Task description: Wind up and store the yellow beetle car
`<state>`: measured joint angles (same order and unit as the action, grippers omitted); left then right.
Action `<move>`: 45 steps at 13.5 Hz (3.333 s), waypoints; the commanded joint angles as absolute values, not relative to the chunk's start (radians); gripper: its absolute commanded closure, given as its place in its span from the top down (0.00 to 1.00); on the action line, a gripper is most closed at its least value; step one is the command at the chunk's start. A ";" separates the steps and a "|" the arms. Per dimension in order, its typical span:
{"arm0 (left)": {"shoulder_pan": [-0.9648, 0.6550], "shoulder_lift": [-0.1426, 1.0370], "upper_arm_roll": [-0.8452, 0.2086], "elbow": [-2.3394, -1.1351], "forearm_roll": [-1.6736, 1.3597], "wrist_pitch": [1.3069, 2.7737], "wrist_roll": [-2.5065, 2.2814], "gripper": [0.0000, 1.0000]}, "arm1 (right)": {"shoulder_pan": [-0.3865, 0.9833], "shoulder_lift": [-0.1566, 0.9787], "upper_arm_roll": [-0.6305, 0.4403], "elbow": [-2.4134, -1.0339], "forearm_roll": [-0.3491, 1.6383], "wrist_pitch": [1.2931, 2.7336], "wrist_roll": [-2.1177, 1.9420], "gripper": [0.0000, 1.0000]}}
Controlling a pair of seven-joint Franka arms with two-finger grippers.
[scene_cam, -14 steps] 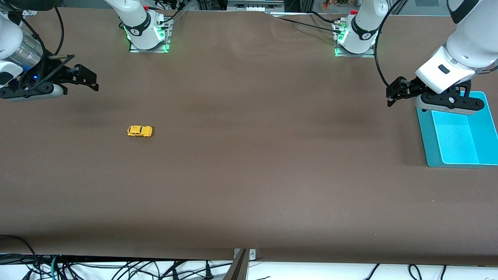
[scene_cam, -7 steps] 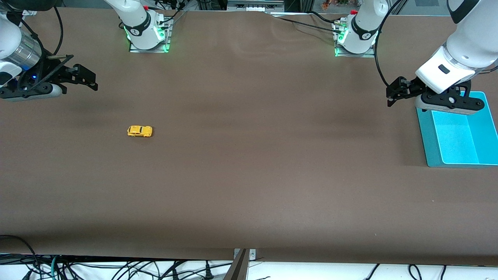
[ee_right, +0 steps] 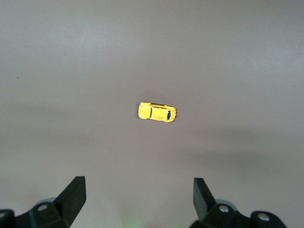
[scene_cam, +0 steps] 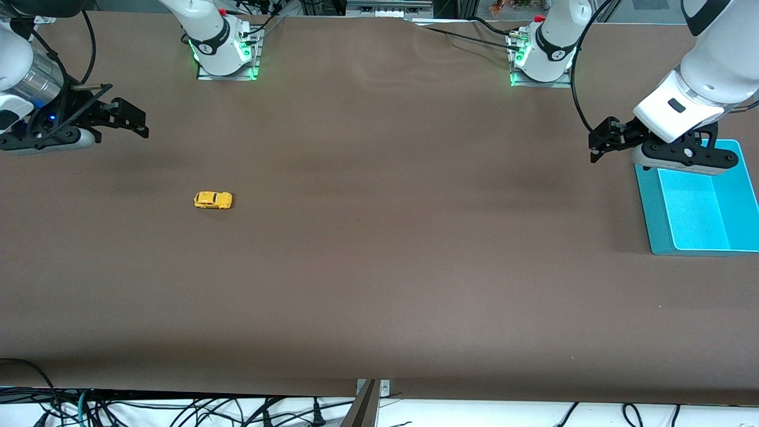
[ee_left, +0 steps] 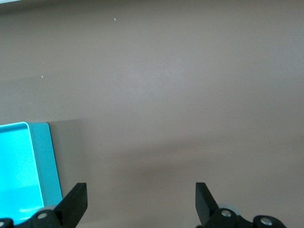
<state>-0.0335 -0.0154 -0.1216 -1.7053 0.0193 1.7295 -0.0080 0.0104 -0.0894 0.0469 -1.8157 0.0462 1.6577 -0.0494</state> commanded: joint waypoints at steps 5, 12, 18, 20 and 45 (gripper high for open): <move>-0.035 -0.002 -0.121 -1.674 -0.005 1.709 -0.011 1.00 | 0.005 -0.087 0.051 -1.819 0.038 1.637 -0.046 1.00; -0.034 -0.003 -0.121 -1.675 -0.005 1.709 -0.011 1.00 | 0.005 -0.089 0.051 -1.853 0.023 1.664 -0.044 1.00; -0.034 -0.003 -0.121 -1.674 -0.005 1.709 -0.011 1.00 | 0.005 -0.092 0.051 -1.931 0.014 1.756 -0.046 1.00; -0.034 -0.003 -0.121 -1.674 -0.005 1.709 -0.011 1.00 | 0.005 -0.091 0.052 -1.956 0.002 1.788 -0.046 1.00; -0.034 -0.003 -0.121 -1.675 -0.005 1.709 -0.011 1.00 | -0.063 0.319 0.120 -2.315 -0.028 2.591 -1.417 0.63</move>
